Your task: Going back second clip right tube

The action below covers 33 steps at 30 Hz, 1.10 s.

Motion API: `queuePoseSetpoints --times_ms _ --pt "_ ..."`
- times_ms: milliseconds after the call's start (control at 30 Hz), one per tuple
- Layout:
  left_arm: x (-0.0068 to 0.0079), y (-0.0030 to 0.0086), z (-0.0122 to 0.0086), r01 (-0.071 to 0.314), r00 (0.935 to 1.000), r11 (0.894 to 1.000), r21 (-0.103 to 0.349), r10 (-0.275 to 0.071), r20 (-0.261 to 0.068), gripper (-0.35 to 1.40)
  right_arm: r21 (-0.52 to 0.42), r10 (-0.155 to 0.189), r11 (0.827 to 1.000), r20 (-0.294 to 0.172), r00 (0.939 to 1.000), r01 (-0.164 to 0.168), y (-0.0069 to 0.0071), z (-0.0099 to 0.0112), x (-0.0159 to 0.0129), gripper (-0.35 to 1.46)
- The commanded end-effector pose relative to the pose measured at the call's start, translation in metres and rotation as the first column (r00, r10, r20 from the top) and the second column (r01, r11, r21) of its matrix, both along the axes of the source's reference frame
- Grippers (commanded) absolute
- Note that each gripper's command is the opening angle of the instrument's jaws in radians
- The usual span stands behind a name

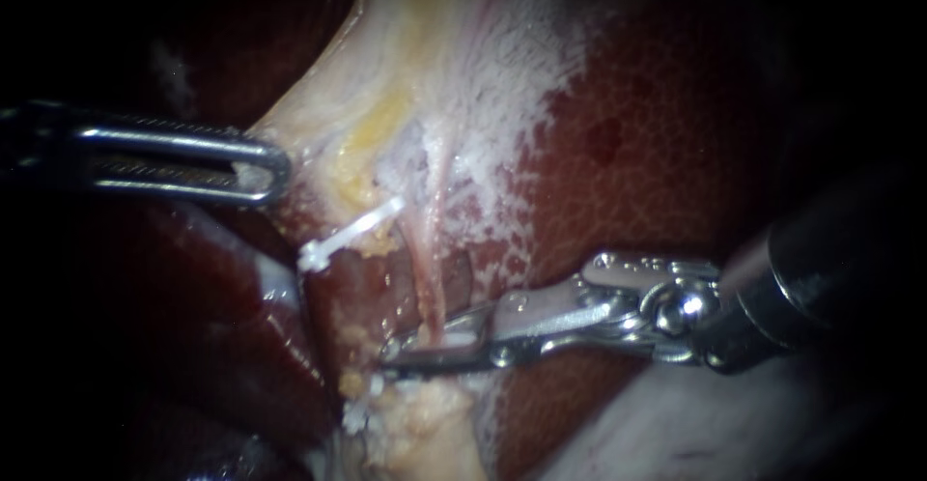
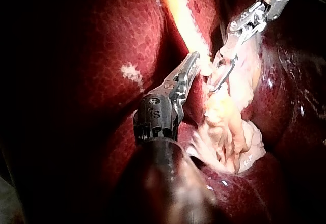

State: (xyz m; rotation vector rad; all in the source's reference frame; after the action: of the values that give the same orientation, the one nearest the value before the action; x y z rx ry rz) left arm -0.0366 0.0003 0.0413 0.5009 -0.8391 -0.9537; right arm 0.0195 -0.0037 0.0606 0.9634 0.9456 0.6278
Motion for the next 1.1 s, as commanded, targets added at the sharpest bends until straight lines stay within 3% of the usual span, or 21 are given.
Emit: queuePoseSetpoints --times_ms 33,233,433,500,600,800,1100 --pt "0.0000 0.0000 0.0000 0.000 1.0000 1.000 0.000 0.000 0.000 -0.35 0.000 0.000 1.000 0.000 1.0000 0.000 0.0000 0.0000 0.0000 -0.35" --pt "0.0000 0.0000 0.0000 0.000 1.0000 1.000 0.000 0.000 0.000 -0.35 0.000 -0.001 1.000 0.000 1.0000 0.001 -0.0001 0.0001 0.0000 -0.34" --pt "0.0000 0.0000 0.0001 0.000 1.0000 1.000 0.000 0.000 0.000 -0.35 -0.007 0.012 1.000 -0.023 0.9997 -0.012 -0.0002 0.0001 0.0004 0.39" --pt "0.0001 0.0000 0.0001 0.000 1.0000 1.000 0.000 0.000 0.000 -0.35 -0.024 0.010 1.000 -0.029 0.9995 -0.011 -0.0003 0.0000 0.0006 0.48" --pt "0.0001 0.0000 0.0001 0.000 1.0000 1.000 0.000 0.000 0.000 -0.35 -0.059 0.008 0.998 -0.041 0.9991 -0.011 -0.0006 -0.0004 0.0007 0.55" --pt "0.0002 0.0000 0.0001 -0.001 1.0000 1.000 0.000 0.001 0.000 -0.35 -0.182 0.039 0.982 -0.060 0.9975 -0.049 -0.0006 -0.0003 0.0006 0.60" --pt "0.0002 -0.0001 0.0001 -0.001 1.0000 1.000 0.000 0.001 0.000 -0.35 -0.250 0.010 0.968 -0.086 0.9962 -0.031 -0.0004 0.0000 -0.0008 0.60"
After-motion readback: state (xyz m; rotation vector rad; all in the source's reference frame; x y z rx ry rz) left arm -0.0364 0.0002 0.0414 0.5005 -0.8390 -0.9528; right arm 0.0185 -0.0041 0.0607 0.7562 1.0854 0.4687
